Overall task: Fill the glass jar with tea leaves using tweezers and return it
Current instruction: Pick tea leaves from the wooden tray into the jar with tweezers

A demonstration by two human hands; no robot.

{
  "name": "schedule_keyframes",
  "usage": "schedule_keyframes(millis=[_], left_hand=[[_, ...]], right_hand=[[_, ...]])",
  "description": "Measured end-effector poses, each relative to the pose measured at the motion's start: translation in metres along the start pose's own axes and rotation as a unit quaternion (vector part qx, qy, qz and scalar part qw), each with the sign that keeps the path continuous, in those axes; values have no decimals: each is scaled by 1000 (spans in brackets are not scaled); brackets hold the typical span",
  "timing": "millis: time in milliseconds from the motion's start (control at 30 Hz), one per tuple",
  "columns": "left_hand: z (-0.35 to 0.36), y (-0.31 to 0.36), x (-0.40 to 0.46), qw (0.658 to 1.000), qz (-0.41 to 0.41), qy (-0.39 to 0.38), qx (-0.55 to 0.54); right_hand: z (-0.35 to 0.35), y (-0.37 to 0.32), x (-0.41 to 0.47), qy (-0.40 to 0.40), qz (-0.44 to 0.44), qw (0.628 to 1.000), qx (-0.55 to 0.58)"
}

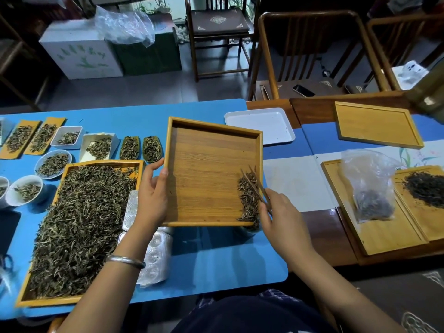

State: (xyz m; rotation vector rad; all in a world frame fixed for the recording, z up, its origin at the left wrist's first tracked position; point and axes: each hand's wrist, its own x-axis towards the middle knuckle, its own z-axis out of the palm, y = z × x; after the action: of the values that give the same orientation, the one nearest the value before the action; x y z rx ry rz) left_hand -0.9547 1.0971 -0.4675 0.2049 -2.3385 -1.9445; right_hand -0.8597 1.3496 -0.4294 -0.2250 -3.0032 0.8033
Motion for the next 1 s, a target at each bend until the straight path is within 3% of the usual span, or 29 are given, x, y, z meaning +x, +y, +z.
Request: schedule_keyframes(millis=[267,533,1000], left_hand=[[1,2,-1,1000,-4,-1,-14],[1,1,0,1000,-6,0,-8],[2,2,1,1000,-4,-1,-16]], right_hand=[[4,23,-27,-32,-46,996,-69],[8,48,-50,-11,-113,987,-113],[-1,78,-70,-1,-137,981,-141]])
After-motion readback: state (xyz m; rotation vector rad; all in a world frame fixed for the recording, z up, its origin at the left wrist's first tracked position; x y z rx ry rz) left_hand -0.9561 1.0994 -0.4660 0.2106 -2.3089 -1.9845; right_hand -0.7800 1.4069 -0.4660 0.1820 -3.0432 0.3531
